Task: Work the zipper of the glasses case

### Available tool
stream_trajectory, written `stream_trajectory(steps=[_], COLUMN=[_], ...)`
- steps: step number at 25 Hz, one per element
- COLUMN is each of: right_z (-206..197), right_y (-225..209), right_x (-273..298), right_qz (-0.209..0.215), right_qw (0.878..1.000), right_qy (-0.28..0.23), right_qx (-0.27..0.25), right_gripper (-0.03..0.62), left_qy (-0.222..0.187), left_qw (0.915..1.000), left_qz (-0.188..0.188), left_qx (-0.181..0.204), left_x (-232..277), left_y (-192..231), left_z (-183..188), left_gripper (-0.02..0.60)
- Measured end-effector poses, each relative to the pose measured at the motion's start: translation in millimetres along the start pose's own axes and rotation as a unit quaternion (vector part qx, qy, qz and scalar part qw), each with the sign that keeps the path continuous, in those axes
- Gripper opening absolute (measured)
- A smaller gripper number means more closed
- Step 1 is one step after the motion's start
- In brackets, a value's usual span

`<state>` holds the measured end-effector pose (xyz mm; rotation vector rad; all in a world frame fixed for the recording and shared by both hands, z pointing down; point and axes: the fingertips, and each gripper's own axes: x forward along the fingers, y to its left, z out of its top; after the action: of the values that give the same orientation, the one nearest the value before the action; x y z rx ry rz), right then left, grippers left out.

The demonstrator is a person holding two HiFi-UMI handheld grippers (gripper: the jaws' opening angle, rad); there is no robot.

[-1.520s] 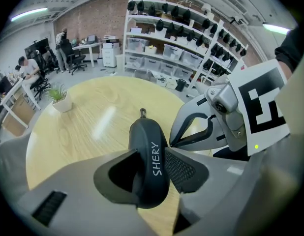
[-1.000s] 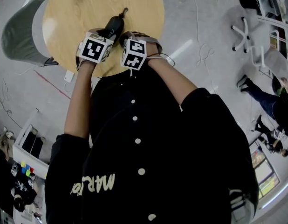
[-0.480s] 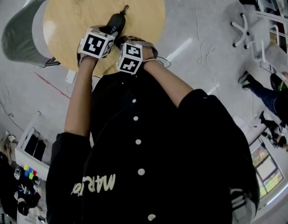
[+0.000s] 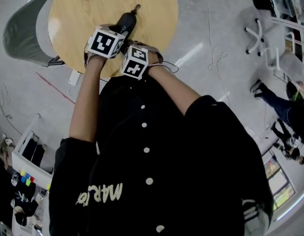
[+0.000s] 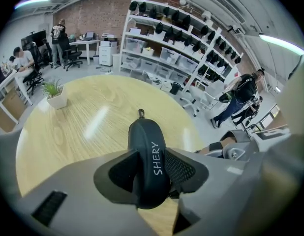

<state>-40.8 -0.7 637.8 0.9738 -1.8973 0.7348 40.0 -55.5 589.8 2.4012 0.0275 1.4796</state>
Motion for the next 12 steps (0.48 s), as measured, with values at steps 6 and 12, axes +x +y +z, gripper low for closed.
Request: stream_trajectory(steps=[6,12], right_z=[4.2,-3.6], right_y=[6.5,6.4], right_x=[4.3,1.6], right_qz=[0.004,0.021], right_qw=[1.0,1.0], right_qy=[-0.011,-0.015], right_qx=[0.003,-0.016], right_gripper=[0.008,0.099], left_qy=[-0.004,-0.031], left_qw=[0.9999,0.9994], left_qz=[0.008,0.016], left_qx=[0.006,0.003], left_x=[-1.3,-1.8], left_y=[-0.3,1.2], left_z=[-3.8,-3.8], left_gripper=[0.169,0.17])
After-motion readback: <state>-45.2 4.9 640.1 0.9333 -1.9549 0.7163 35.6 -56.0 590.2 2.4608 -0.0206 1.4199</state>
